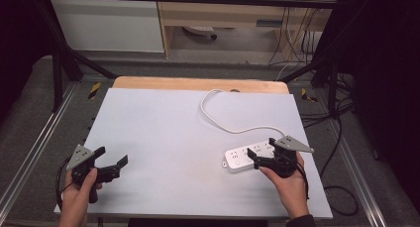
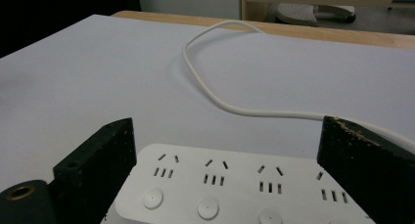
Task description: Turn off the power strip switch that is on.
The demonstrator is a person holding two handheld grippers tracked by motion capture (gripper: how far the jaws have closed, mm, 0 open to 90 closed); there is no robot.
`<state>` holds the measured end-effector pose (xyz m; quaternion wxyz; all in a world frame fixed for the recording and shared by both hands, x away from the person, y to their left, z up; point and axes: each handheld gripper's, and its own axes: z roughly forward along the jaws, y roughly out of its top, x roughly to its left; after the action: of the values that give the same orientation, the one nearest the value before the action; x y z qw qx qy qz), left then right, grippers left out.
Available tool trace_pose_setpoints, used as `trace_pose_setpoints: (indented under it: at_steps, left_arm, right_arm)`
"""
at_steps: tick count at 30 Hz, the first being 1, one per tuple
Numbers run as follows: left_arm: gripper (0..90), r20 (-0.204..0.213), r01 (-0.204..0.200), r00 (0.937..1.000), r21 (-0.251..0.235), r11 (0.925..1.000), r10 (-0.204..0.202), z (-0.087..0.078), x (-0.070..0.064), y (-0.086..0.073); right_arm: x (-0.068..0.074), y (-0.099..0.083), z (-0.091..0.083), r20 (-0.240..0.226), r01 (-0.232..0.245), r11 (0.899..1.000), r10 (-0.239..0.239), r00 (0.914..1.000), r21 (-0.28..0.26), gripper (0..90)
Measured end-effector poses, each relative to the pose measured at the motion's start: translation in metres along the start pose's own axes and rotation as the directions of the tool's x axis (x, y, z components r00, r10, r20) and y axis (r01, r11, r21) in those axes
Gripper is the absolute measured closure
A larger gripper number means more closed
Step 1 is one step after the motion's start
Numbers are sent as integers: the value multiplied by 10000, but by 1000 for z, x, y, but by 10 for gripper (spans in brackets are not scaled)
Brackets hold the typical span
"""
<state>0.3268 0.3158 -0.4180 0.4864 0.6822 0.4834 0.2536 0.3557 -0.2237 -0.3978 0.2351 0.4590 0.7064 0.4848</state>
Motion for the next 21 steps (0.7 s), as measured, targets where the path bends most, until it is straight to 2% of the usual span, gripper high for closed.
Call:
trace_pose_setpoints:
  at_steps: [2, 7, 12, 14, 21]
  left_arm:
    - [59, 2, -14, 10000, 14, 10000, 14, 0, 0, 0]
    - [59, -23, -5, 10000, 17, 10000, 5, 0, 0, 0]
    - [59, -18, 40, 10000, 19, 10000, -40, 0, 1, 0]
    - [59, -33, 33, 10000, 10, 10000, -33, 0, 1, 0]
    - [59, -83, 33, 10000, 3, 10000, -33, -1, 2, 0]
  right_arm:
    - [2, 0, 0, 112, 83, 9999, -82, 9999, -63, 45]
    - [7, -1, 0, 747, 394, 9992, -384, 9965, -110, 33]
    - [6, -1, -7, 811, 803, 9949, -753, 9939, -604, 28]
    - [5, -1, -11, 731, 778, 9947, -728, 9947, -671, 35]
    - [-1, 0, -26, 878, 742, 9906, -643, 9941, -1151, 48]
